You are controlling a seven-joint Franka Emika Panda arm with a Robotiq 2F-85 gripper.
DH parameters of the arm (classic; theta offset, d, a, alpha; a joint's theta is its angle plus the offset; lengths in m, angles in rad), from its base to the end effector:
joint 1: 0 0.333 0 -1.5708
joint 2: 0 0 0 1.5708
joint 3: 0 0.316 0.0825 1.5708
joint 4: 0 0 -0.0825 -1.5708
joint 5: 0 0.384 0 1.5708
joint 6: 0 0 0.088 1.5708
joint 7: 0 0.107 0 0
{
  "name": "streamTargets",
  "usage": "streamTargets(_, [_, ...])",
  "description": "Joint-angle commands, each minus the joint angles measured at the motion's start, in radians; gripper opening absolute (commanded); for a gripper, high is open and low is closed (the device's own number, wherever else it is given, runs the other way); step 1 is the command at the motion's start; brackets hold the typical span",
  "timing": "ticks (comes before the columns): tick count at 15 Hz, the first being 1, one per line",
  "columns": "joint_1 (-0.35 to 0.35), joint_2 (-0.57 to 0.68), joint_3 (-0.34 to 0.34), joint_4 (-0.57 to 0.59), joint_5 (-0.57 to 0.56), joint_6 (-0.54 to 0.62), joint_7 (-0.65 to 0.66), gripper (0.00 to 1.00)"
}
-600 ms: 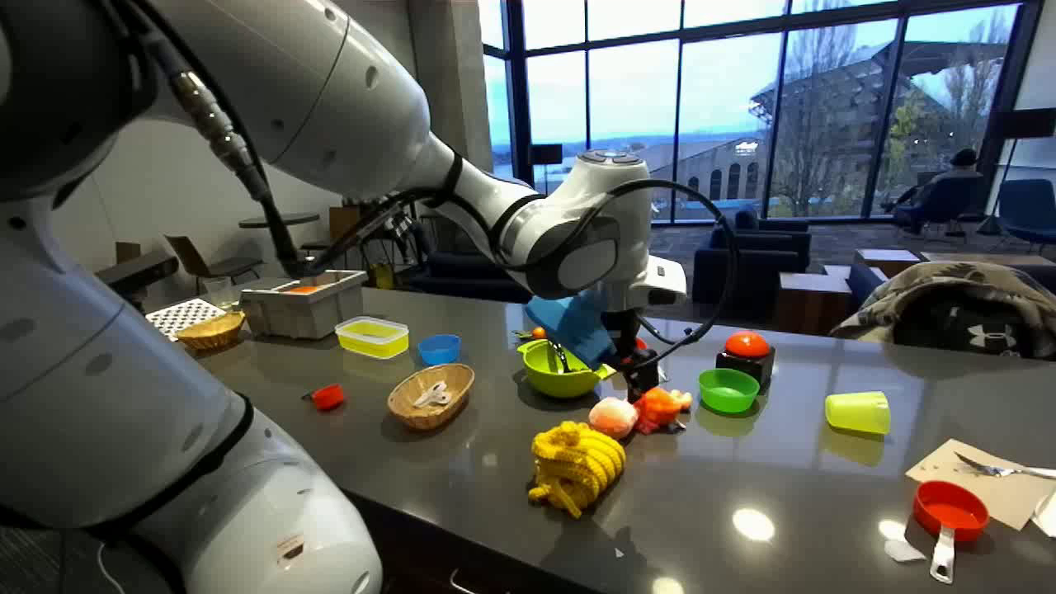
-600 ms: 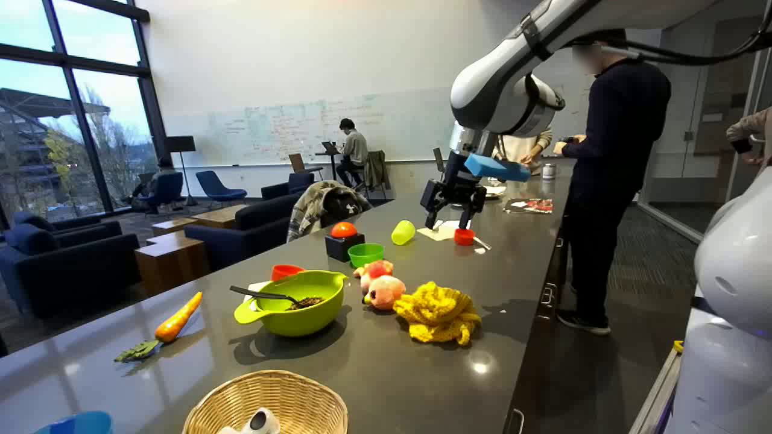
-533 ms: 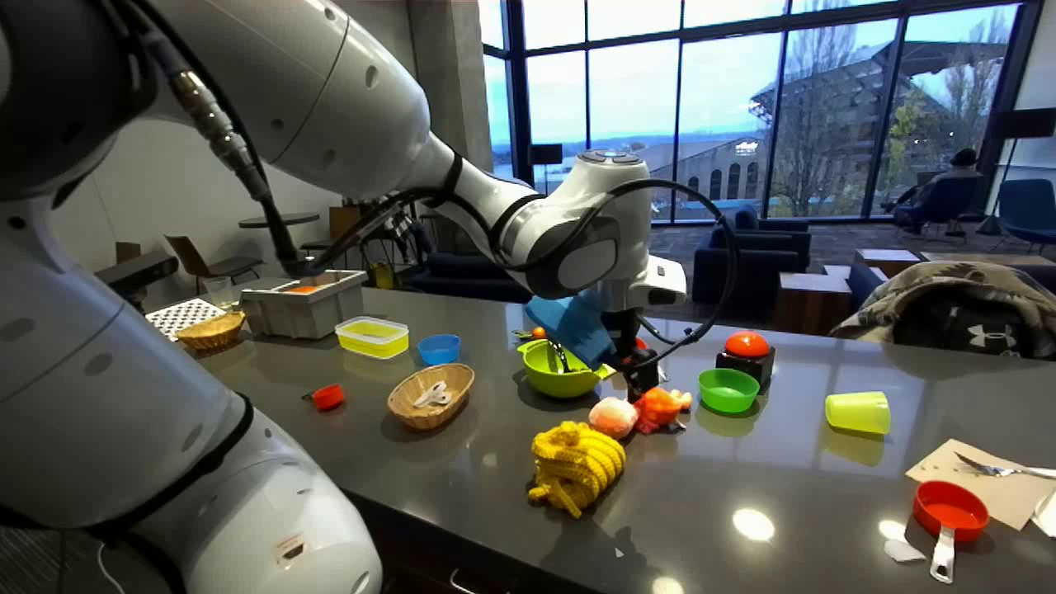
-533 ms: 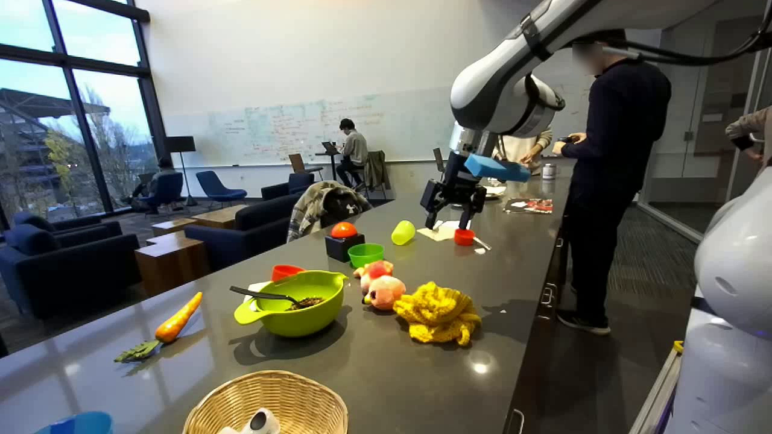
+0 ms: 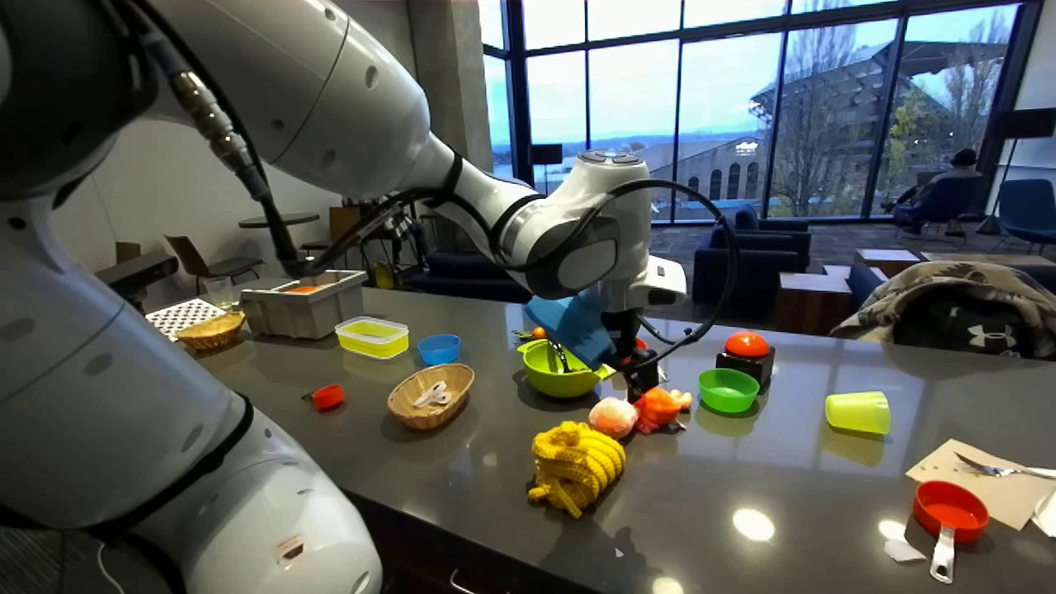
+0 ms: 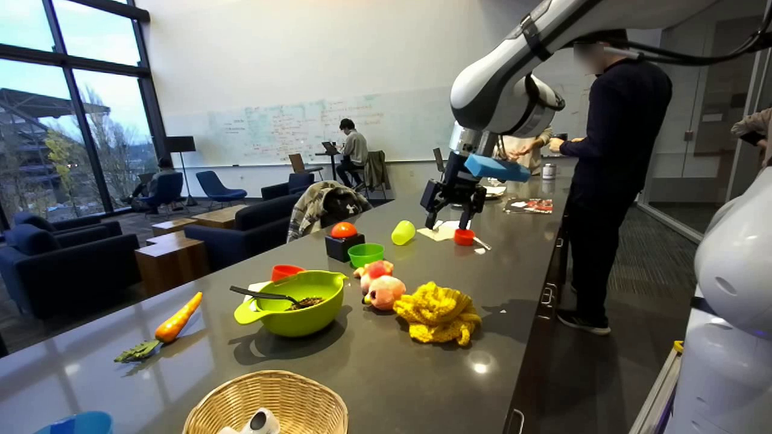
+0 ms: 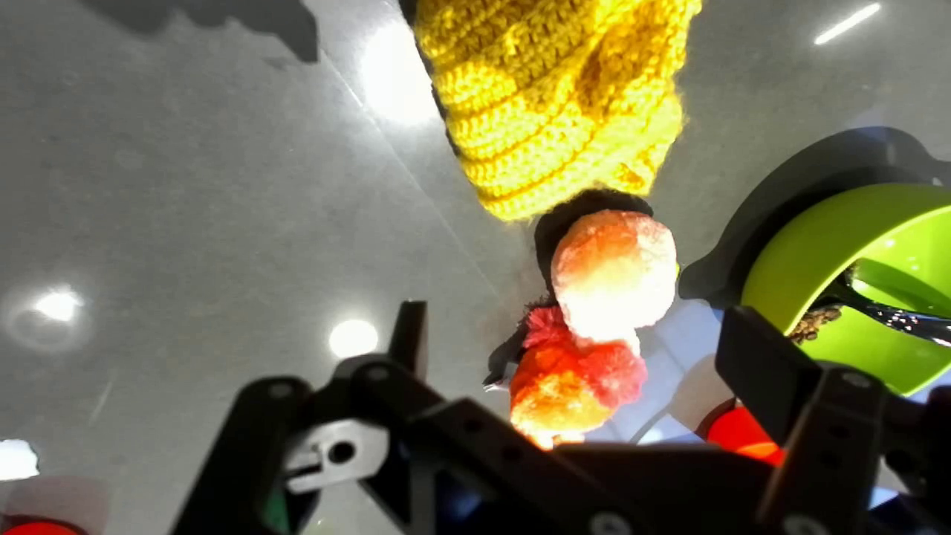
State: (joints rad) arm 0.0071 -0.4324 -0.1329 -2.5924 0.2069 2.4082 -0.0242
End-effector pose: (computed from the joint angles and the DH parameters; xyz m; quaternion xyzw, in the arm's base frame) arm 0.4164 -0.0515 0.4262 -0.9805 0.1150 -0.1265 0.0969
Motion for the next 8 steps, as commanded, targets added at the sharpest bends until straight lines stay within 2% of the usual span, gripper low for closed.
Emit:
streamTargets(1, [-0.012, 0.001, 0.012, 0.001, 0.007, -0.003, -0.005, 1.00])
streamTargets(4, [-0.002, 0.004, 0.012, -0.005, 0.023, 0.029, -0.012, 1.00])
streamTargets(5, [-0.017, 0.006, 0.042, -0.022, -0.016, 0.100, 0.017, 1.00])
streamTargets(8, [0.007, 0.038, 0.089, -0.008, -0.019, 0.154, 0.048, 1.00])
